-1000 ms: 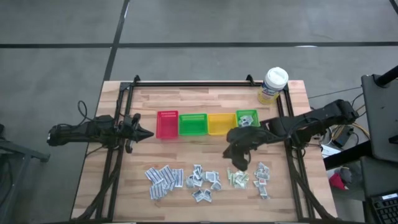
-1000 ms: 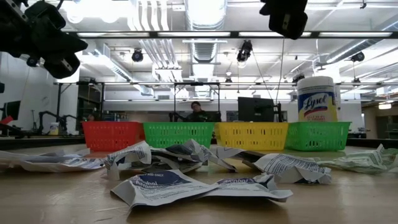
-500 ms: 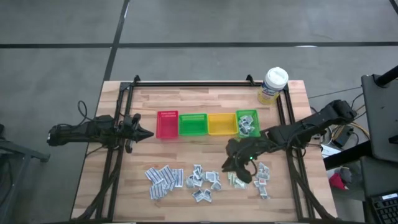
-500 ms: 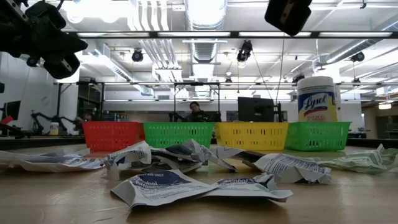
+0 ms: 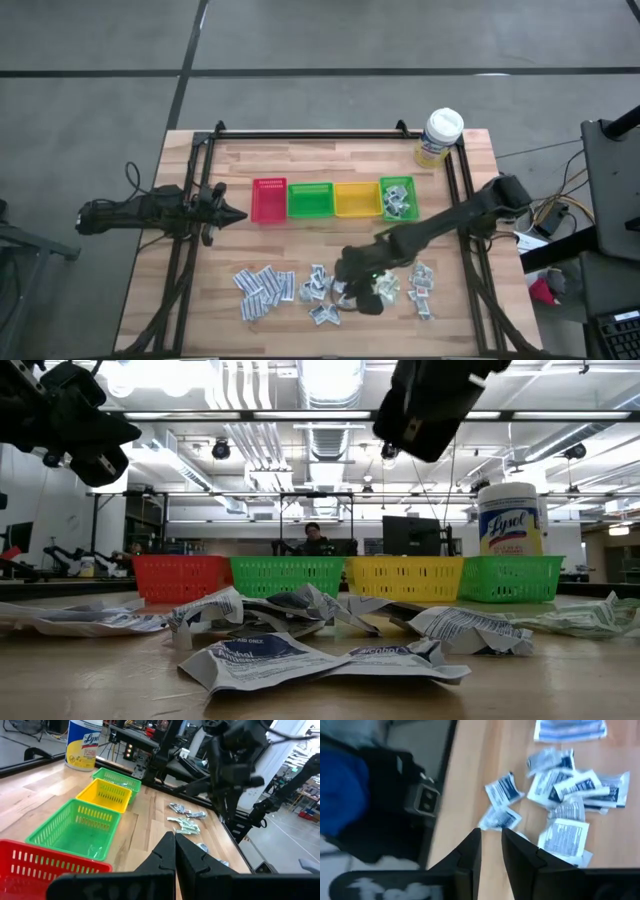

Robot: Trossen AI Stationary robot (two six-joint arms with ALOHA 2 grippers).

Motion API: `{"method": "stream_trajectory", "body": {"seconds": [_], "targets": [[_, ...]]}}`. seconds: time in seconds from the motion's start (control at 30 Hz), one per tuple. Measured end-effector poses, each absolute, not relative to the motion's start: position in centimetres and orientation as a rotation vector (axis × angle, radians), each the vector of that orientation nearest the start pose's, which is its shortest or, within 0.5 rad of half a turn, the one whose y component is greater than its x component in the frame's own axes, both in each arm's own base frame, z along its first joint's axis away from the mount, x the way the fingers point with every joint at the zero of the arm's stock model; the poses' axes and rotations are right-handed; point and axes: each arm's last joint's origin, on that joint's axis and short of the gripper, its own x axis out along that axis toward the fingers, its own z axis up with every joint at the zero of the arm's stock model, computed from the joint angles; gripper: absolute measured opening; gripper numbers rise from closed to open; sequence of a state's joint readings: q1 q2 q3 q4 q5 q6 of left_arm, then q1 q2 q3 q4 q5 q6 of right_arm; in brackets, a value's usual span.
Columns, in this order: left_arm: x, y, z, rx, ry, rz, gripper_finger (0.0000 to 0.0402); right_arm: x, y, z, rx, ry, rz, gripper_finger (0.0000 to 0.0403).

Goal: Pick & Place First Aid Supplies
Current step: Put the blue alcohol pad into the right green bin

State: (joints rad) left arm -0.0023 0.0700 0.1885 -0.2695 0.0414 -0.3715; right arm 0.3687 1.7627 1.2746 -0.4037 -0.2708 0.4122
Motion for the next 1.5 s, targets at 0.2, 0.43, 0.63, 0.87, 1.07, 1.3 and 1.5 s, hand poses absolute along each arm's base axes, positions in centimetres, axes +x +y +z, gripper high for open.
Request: {"method": "stream_trajectory", "body": {"seconds": [0.2,0.43,0.63,0.87,1.07,1.3,1.5], "targets": [[8.8,-0.1,19.6,-0.372,0.158,-0.014,0.0,37.0,15.1,21.5,0.19,1.143,0.415,0.0063],[8.8,-0.1,19.6,-0.371,0.16,-0.013,0.0,39.3,16.0,20.2,0.082,1.189,0.457,0.0065],[8.9,-0.1,19.5,-0.368,0.163,-0.012,0.0,39.8,15.8,18.8,-0.017,1.256,0.384,0.0058],[8.8,-0.1,19.5,-0.366,0.169,-0.011,0.0,39.9,15.5,18.5,-0.089,1.251,0.308,0.0065],[8.8,-0.1,19.5,-0.364,0.169,-0.012,0.0,39.9,15.4,18.3,-0.084,1.26,0.302,0.0081],[8.8,-0.1,19.5,-0.348,0.169,-0.013,0.0,39.8,15.2,18.3,-0.082,1.267,0.297,0.0103],[8.8,-0.1,19.5,-0.345,0.168,-0.013,0.0,39.9,14.9,18.2,-0.073,1.268,0.285,0.0108]]}}
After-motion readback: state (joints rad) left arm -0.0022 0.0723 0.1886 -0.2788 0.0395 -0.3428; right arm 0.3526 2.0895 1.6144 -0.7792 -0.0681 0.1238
